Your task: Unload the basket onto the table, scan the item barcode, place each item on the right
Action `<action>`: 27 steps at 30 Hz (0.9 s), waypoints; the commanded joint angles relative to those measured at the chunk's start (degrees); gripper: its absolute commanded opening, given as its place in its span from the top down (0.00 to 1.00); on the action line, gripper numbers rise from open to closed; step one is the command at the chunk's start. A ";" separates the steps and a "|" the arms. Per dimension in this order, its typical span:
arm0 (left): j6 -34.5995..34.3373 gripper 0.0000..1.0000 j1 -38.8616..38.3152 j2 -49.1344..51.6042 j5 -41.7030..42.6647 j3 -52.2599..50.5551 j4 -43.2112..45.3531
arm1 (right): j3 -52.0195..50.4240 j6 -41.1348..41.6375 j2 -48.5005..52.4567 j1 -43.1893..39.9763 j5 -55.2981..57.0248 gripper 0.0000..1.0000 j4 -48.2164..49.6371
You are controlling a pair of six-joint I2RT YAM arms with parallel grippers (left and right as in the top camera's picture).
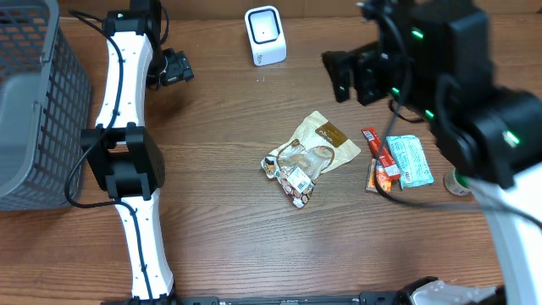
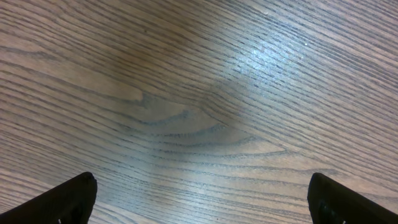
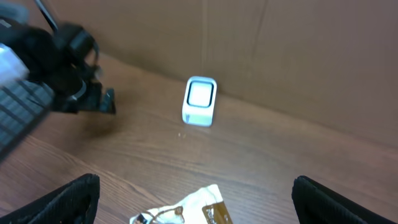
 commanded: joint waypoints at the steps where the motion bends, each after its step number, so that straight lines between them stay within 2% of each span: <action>1: 0.44 0.00 -0.13 0.92 -0.76 0.70 -0.09 | 0.48 -0.42 -5.66 -0.46 0.59 0.00 -0.66; 8: 0.44 0.00 -0.13 0.92 -0.74 0.70 -0.09 | -0.79 -0.17 -15.04 -0.57 -0.28 0.00 -4.72; 13: 0.44 0.00 -0.13 0.92 -0.76 0.70 -0.09 | -11.37 -0.15 -24.55 -2.69 -0.31 0.00 -2.01; 19: 0.44 0.00 -0.13 0.92 -0.74 0.70 -0.09 | -33.86 0.07 -39.34 -7.30 -1.27 0.00 8.85; 25: 0.44 0.00 -0.13 0.92 -0.74 0.70 -0.09 | -61.70 0.04 -55.74 -11.45 -1.66 0.00 26.47; 27: 0.44 0.00 -0.13 0.92 -0.74 0.70 -0.09 | -73.42 0.04 -61.99 -13.33 -2.84 0.00 36.41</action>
